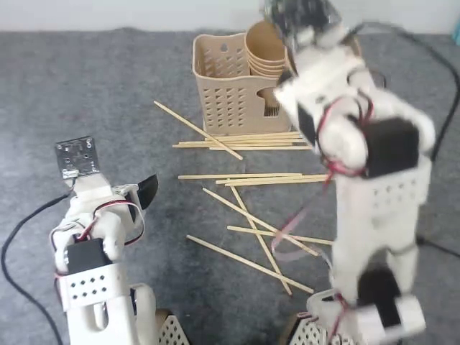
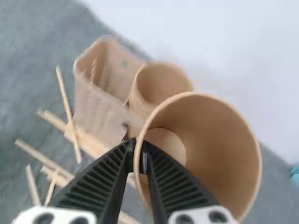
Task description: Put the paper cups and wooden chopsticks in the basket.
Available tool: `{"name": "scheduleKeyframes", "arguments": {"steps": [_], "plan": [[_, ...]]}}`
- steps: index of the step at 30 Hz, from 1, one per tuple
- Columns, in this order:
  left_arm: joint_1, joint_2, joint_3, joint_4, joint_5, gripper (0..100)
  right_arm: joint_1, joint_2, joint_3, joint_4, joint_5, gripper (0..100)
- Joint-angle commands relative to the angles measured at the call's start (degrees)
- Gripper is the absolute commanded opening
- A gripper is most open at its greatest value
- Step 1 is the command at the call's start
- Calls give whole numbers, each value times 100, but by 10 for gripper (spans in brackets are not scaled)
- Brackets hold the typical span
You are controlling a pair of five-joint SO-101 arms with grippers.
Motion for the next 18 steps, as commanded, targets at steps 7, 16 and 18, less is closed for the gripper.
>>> {"name": "scheduleKeyframes", "arguments": {"steps": [7,16,18], "plan": [[44,-105,75,-316,-44,338,-4,2255,-3789,-295,466,9],[202,-114,92,-299,-44,338,-163,2862,-3376,-1015,431,9],[202,-114,92,-299,-44,338,-189,2862,-3244,-1086,431,9]]}}
